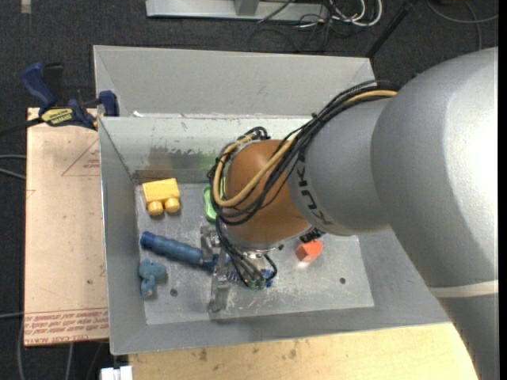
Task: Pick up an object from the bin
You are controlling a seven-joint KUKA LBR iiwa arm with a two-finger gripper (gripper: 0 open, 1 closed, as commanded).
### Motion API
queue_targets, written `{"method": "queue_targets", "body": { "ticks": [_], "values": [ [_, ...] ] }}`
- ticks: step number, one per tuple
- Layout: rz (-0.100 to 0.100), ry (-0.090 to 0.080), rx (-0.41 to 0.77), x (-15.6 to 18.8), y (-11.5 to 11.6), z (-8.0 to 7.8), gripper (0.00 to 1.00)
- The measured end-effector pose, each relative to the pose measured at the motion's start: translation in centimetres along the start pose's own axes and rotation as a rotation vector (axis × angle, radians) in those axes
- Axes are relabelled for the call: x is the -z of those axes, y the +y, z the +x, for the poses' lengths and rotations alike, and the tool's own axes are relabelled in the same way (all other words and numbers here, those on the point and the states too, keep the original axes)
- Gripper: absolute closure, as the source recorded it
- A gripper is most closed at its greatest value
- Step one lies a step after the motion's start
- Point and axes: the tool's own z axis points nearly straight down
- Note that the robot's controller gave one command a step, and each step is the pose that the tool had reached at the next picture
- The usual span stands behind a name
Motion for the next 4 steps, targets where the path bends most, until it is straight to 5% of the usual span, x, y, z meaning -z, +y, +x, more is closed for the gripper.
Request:
{"method": "queue_targets", "body": {
  "ticks": [1,2,3,4],
  "values": [
    [0.001,-0.006,0.156,-1.1,3.4,0.0,0.00],
    [-0.003,-0.017,0.154,-0.9,3.4,-0.4,1.00],
    [-0.001,-0.011,0.167,9.4,2.9,-0.8,1.00],
    [0.000,-0.003,0.167,9.0,2.9,-0.6,0.00]
  ]
}}
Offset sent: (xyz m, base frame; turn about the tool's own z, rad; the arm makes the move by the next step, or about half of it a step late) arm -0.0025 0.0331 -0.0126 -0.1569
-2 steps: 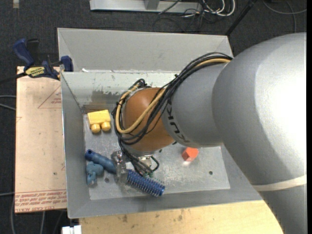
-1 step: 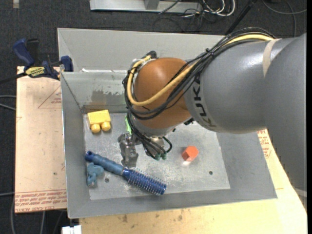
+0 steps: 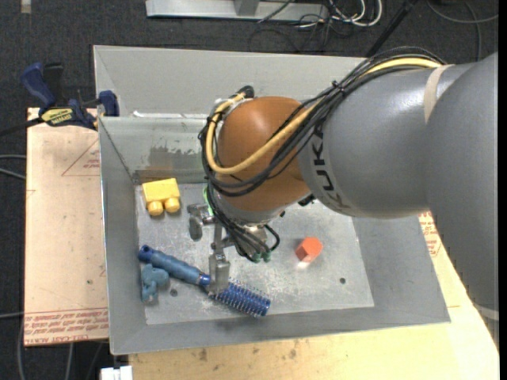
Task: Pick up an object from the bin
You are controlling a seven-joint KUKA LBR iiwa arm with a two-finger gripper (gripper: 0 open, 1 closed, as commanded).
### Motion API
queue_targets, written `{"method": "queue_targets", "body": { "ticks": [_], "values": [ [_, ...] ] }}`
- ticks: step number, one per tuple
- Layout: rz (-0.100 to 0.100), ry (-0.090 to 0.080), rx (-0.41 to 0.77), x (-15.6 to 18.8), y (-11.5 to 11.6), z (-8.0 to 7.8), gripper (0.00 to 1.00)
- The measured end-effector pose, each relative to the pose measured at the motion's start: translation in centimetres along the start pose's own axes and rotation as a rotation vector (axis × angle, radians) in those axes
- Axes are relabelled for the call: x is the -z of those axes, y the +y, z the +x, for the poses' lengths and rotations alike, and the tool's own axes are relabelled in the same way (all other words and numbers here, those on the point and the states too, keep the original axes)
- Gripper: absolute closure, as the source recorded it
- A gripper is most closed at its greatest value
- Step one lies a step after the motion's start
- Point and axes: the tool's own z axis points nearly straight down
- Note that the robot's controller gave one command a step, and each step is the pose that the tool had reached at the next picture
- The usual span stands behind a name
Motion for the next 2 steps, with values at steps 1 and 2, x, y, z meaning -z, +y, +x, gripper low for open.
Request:
{"method": "queue_targets", "body": {
  "ticks": [1,2],
  "values": [
    [0.002,0.009,0.086,-7.52,-4.34,3.84,0.00],
    [0.000,0.001,0.089,-7.15,-4.05,3.57,1.00]
  ]
}}
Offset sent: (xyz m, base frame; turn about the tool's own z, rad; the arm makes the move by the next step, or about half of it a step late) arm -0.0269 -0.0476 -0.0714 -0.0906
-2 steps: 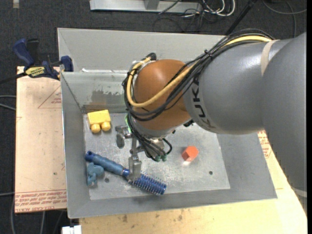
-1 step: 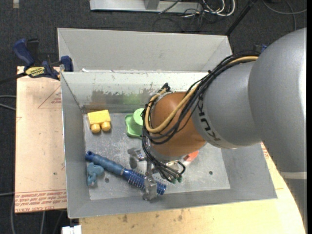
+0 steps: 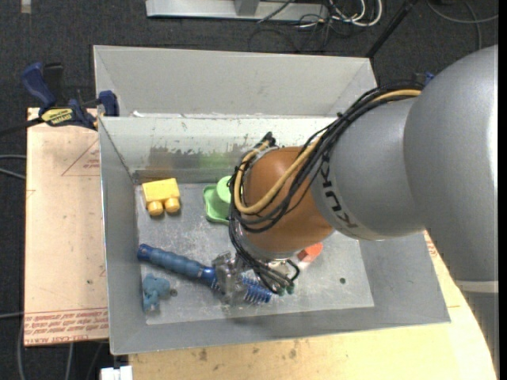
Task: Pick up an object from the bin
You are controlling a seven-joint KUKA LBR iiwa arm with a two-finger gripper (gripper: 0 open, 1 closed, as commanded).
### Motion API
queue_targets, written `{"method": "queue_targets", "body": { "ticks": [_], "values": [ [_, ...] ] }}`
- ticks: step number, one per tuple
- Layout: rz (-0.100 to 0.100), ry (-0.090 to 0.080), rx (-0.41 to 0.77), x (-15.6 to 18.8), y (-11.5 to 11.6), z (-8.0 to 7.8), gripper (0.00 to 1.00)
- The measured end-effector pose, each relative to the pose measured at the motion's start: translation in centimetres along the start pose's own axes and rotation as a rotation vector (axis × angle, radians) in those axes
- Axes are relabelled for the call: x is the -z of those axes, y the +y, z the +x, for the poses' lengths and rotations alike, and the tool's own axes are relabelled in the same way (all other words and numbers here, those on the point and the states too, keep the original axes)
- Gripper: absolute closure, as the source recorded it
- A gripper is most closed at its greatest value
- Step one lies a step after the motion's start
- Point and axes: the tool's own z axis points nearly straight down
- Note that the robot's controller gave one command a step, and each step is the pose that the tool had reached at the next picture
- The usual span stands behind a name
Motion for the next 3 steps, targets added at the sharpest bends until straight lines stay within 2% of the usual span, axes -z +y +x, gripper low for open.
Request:
{"method": "queue_targets", "body": {
  "ticks": [1,2,3],
  "values": [
    [0.001,0.000,-0.001,-0.01,-0.06,0.01,0.00],
    [0.000,-0.001,0.000,-0.02,-0.02,0.00,1.00],
    [0.000,0.000,-0.001,-0.02,-0.06,0.02,0.00]
  ]
}}
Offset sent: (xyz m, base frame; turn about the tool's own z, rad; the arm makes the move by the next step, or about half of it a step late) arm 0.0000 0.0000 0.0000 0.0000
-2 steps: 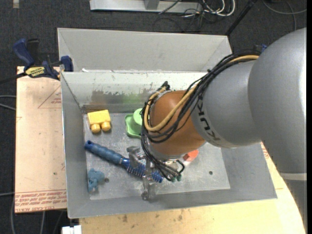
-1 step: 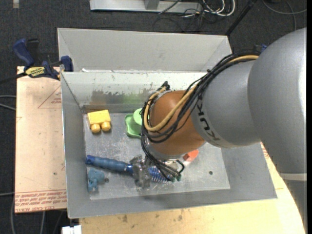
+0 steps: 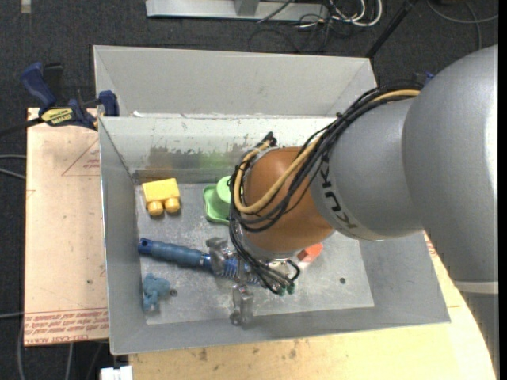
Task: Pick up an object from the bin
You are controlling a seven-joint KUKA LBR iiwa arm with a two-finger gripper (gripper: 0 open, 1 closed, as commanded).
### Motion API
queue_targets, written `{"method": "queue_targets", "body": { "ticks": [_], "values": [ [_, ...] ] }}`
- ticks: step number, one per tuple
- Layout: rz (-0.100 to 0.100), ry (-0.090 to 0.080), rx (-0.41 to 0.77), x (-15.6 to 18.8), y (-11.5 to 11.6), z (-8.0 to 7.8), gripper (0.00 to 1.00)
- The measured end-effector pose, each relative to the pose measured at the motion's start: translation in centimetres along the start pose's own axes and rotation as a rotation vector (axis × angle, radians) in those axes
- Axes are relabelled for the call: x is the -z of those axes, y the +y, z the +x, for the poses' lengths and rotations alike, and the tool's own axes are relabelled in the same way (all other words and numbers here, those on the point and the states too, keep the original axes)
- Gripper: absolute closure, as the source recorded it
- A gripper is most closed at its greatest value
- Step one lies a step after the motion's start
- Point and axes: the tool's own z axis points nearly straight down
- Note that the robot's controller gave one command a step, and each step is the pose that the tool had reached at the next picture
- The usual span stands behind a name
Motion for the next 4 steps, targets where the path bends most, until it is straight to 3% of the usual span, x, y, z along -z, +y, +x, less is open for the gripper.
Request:
{"method": "queue_targets", "body": {
  "ticks": [1,2,3,4],
  "values": [
    [0.001,-0.008,-0.028,-1.8,-0.8,-6.4,0.00],
    [0.001,-0.003,0.256,-3.0,-3.8,-10.1,0.00],
    [0.000,-0.001,0.256,-3.1,-3.7,-10.0,1.00],
    [0.004,-0.007,0.679,14.4,-4.5,-7.7,1.00]
  ]
}}
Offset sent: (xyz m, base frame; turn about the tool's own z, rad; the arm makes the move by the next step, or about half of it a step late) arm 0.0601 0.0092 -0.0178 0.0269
